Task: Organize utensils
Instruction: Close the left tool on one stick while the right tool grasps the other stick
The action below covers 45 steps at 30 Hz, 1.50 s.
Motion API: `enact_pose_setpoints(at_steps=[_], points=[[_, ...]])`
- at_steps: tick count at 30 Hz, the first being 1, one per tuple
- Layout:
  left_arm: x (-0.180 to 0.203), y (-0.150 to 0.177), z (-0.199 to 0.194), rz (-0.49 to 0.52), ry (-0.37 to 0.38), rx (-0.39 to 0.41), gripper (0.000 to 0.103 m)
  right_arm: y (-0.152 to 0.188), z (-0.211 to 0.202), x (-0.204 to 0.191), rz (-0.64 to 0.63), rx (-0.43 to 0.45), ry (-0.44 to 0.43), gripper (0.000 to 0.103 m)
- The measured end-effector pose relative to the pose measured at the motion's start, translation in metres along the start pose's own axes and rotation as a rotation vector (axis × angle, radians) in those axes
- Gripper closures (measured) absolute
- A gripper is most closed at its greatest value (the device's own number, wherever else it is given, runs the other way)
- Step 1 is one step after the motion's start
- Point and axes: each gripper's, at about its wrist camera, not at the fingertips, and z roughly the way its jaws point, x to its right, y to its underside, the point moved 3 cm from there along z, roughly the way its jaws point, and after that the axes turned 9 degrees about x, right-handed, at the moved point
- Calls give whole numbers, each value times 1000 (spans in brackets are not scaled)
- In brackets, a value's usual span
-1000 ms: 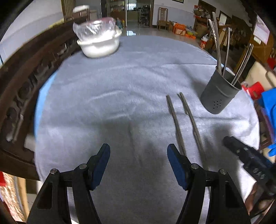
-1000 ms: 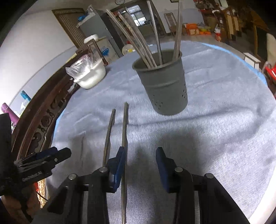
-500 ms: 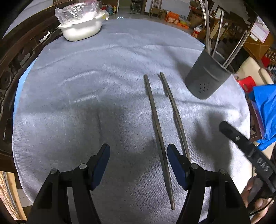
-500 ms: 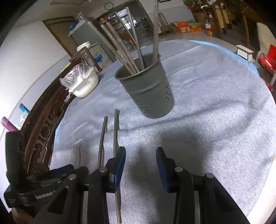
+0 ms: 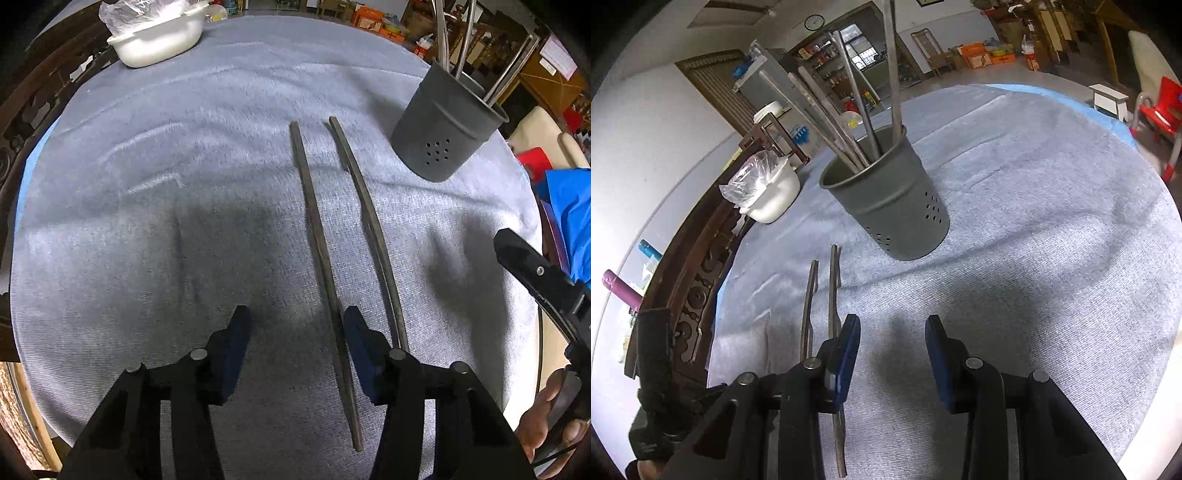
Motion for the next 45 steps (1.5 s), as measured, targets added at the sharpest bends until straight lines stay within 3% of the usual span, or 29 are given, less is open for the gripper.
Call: enact_pose_setpoints(at_steps=[2,9,11,18,23,27,33,34,36,45], points=[[1,1,0,6,-3,9,54,0,0,0,0,-1,-2,63],[-9,2,1,-8,26,27,81,7,5,-15,-47,-22,-7,63],[-18,3,-1,-31,46,21,84,9,7,-22,-63,-31,-10,63],[-37,1,1,-7,141,-24,85,24,27,-44,-112,-142,3,63],[-52,-5,6,-64,195,-39,85,37,36,-51,-148,-199,32,64],[-59,-8,7,-64,204,-25,85,47,42,-52,-175,-248,63,74],[-53,-12,13,-45,202,-24,90,53,46,-62,-243,-267,84,77],[-53,-13,14,-36,207,-30,90,54,47,-63,-260,-270,102,86],[-51,-15,13,-3,207,-38,90,54,46,-62,-279,-269,128,92],[-27,-18,19,245,273,-87,90,51,33,-32,-27,-312,121,94]])
